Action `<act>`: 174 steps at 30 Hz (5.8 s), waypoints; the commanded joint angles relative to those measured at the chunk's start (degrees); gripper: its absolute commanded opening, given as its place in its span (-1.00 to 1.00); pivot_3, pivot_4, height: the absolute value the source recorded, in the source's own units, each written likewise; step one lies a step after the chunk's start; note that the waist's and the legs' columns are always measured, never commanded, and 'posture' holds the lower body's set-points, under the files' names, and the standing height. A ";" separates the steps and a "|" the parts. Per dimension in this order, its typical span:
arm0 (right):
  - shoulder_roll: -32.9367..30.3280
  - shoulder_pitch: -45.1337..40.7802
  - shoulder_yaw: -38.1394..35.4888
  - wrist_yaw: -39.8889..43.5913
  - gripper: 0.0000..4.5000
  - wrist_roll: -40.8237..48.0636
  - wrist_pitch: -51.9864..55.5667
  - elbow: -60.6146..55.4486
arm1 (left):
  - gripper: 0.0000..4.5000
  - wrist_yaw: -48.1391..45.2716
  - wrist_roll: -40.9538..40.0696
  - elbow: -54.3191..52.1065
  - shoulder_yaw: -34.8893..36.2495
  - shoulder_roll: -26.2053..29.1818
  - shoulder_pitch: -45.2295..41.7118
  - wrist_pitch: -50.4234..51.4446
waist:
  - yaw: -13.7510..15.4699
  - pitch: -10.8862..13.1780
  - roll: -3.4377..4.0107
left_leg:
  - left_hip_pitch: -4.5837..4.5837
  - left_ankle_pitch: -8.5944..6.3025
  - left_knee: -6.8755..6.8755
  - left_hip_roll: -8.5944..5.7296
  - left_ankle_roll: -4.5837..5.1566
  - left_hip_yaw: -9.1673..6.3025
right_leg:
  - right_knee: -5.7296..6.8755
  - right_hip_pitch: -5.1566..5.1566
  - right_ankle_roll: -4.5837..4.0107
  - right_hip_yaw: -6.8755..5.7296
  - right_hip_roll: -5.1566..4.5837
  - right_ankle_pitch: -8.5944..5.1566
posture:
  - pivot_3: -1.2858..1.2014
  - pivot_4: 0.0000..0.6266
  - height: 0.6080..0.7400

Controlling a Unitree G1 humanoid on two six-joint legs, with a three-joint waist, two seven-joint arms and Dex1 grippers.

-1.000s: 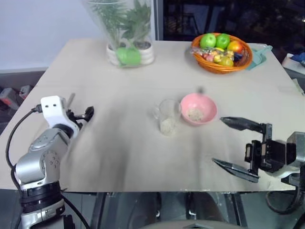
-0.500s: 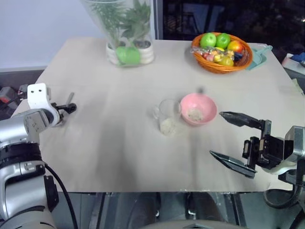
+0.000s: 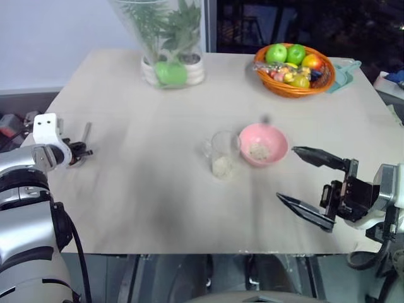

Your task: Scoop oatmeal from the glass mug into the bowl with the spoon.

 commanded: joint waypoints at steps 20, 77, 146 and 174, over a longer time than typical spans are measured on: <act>2.23 -51.25 5.01 -32.30 1.00 12.03 44.46 19.23 | -0.95 -10.14 -1.91 -60.36 -10.47 -20.56 9.89 -34.46 | -0.23 0.40 -0.35 | -0.07 0.13 0.00 0.06 -0.19 -0.06 | 0.06 -0.08 -0.23 -0.05 -0.24 0.14 | 0.03 -0.52 1.00; 11.08 -60.81 -2.95 -49.08 -1.00 26.59 53.39 30.74 | 0.46 -12.77 -23.66 -79.70 -3.54 -20.32 22.56 -17.52 | -1.07 0.39 -0.27 | -1.09 0.07 0.28 0.07 -0.01 0.00 | 0.53 -1.05 0.08 0.02 0.08 0.29 | 0.03 -0.52 1.00; 3.95 -59.67 8.14 -39.90 -1.00 17.34 47.98 19.80 | -0.99 6.72 5.93 -56.19 -12.01 -28.85 12.54 -23.45 | -1.24 0.39 -0.09 | -1.14 0.08 0.49 0.07 -0.01 0.29 | 0.71 -1.32 0.06 0.36 0.13 0.28 | 0.03 -0.52 1.00; 7.78 -61.47 23.37 -18.74 -1.00 -13.78 43.20 26.36 | -0.99 5.37 16.03 -40.24 -20.12 -31.54 -0.18 -44.03 | -0.94 0.41 -0.11 | -1.22 0.08 0.68 0.06 -0.01 0.28 | 0.76 -1.35 0.07 0.29 0.15 0.29 | 0.03 -0.52 1.00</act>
